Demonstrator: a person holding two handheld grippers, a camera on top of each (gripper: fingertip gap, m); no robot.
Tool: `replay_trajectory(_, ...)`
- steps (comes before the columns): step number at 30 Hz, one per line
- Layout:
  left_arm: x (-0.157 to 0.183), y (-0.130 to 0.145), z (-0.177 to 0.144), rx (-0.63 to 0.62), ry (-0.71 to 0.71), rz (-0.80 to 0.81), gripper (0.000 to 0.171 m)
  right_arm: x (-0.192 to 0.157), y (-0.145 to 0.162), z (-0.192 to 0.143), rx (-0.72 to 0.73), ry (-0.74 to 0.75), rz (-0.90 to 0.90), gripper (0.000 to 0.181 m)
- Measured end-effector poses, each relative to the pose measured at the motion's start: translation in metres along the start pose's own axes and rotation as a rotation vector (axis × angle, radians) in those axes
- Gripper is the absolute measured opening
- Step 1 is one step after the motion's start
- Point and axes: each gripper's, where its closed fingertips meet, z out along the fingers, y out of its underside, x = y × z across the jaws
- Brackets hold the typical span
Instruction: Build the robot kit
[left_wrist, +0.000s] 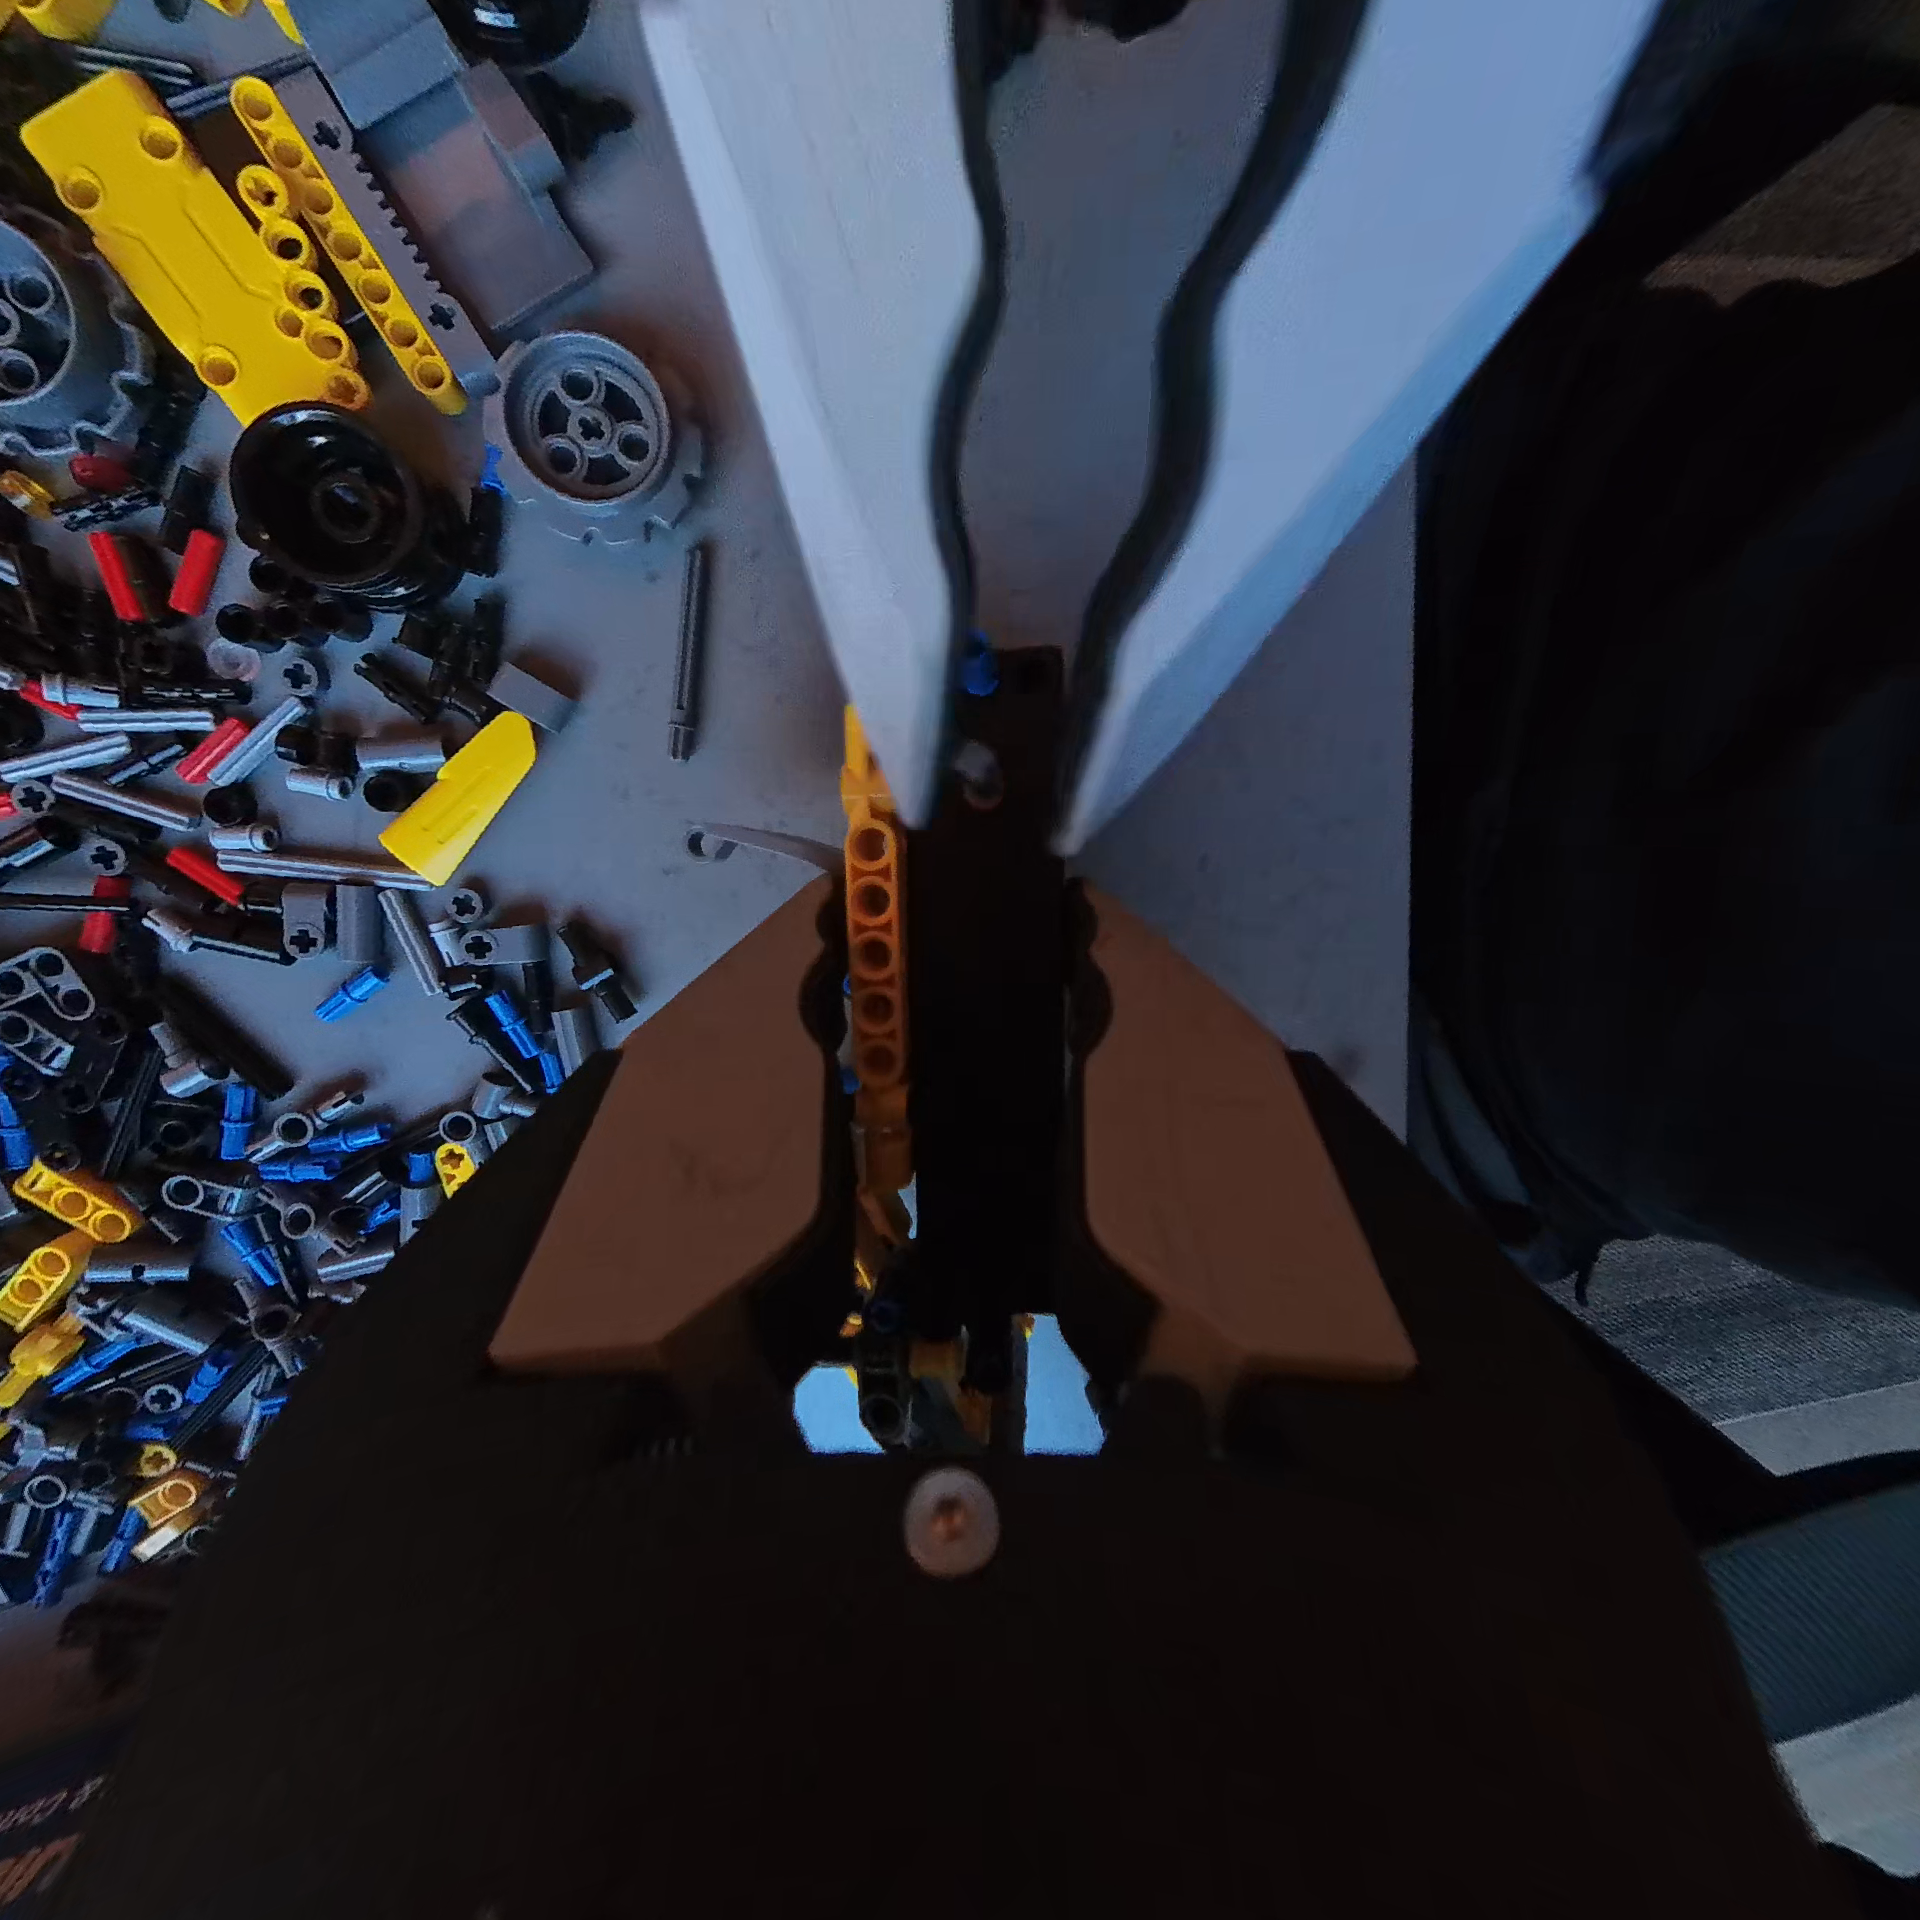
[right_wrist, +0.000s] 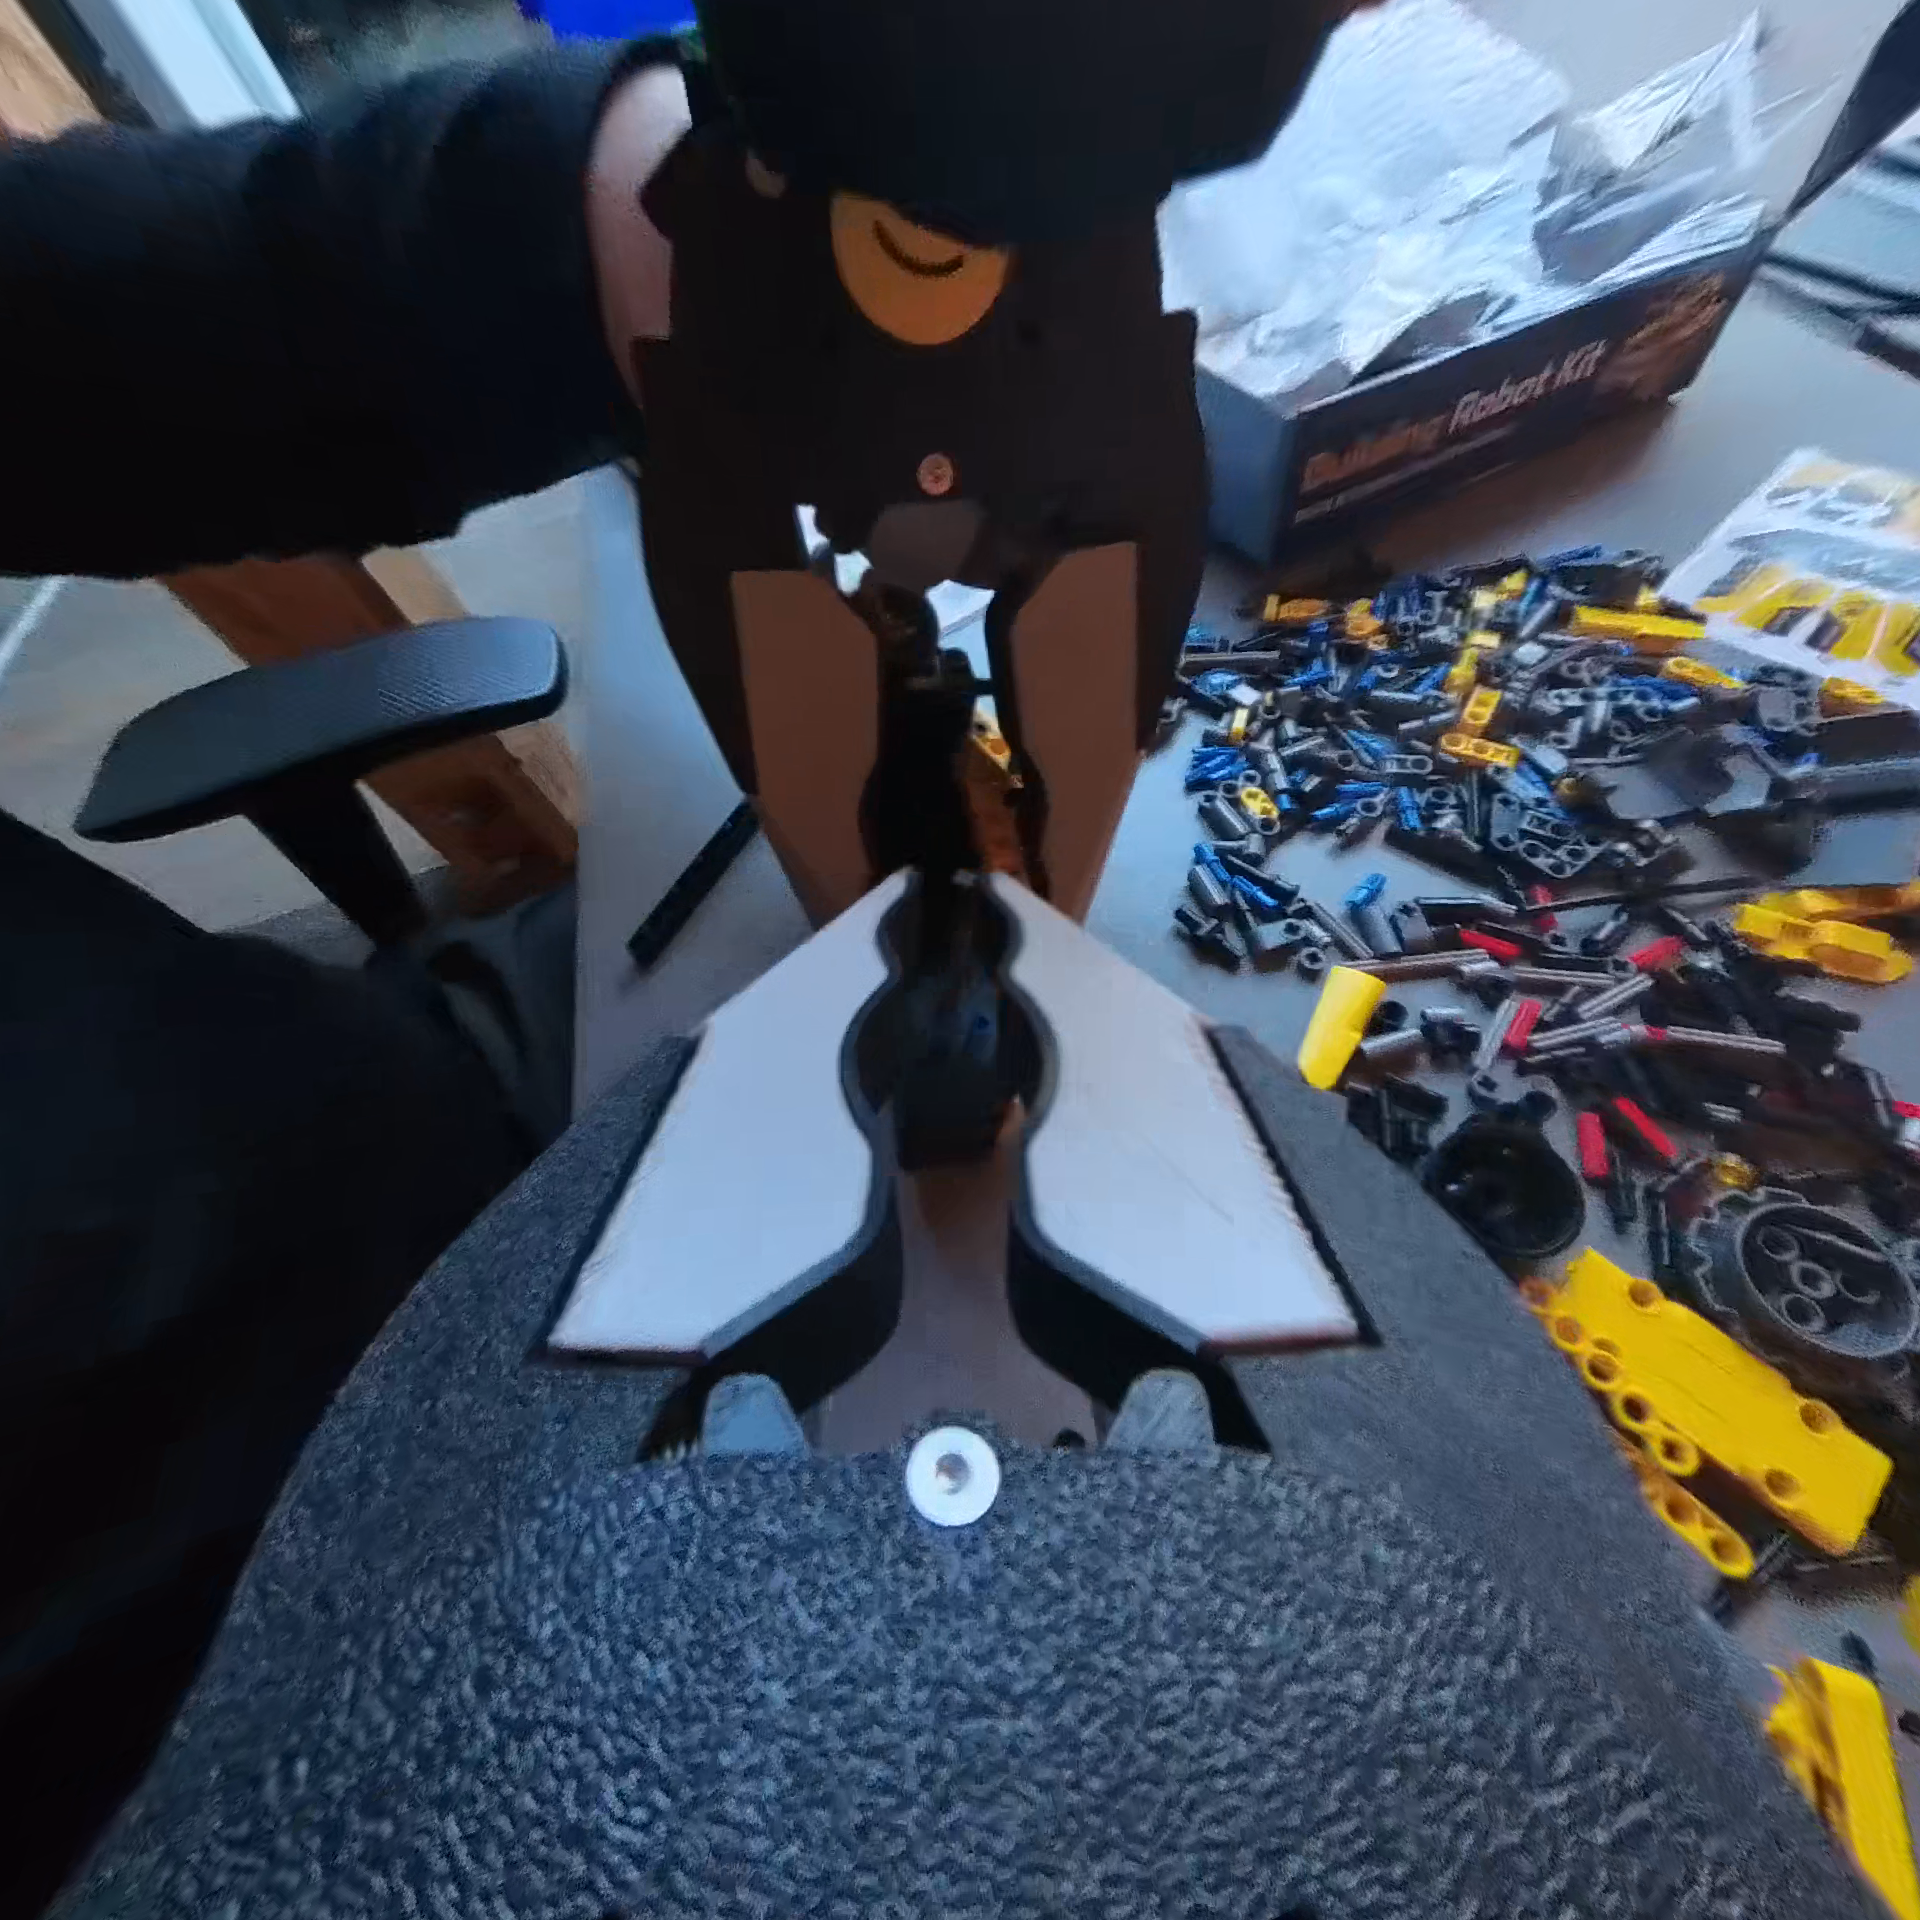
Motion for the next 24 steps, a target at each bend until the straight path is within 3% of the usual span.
replay_trajectory(3,0.001,0.000,0.000,0.002,-0.001,0.004,0.038,0.002,0.001,0.002,-0.020,-0.008,-0.005,0.004)
replay_trajectory(7,0.000,0.000,0.000,-0.010,-0.013,-0.005,0.037,0.007,-0.001,0.002,0.015,0.023,0.029,0.002)
replay_trajectory(12,0.000,0.000,0.001,-0.034,-0.035,-0.017,0.037,0.001,-0.002,0.000,0.056,0.127,-0.137,0.002)
replay_trajectory(18,-0.007,-0.002,0.000,-0.023,-0.090,-0.051,0.036,0.015,-0.003,-0.003,0.179,0.121,0.039,0.002)
replay_trajectory(21,-0.006,-0.003,-0.001,-0.002,-0.079,-0.076,0.036,0.010,-0.006,-0.003,0.182,0.153,-0.025,0.000)
replay_trajectory(22,-0.005,-0.003,-0.001,-0.003,-0.071,-0.070,0.037,0.003,-0.014,-0.005,0.204,0.163,-0.081,0.004)
replay_trajectory(24,-0.004,-0.003,0.000,-0.012,-0.063,-0.068,0.037,-0.015,-0.071,-0.044,0.434,0.130,-0.116,0.001)
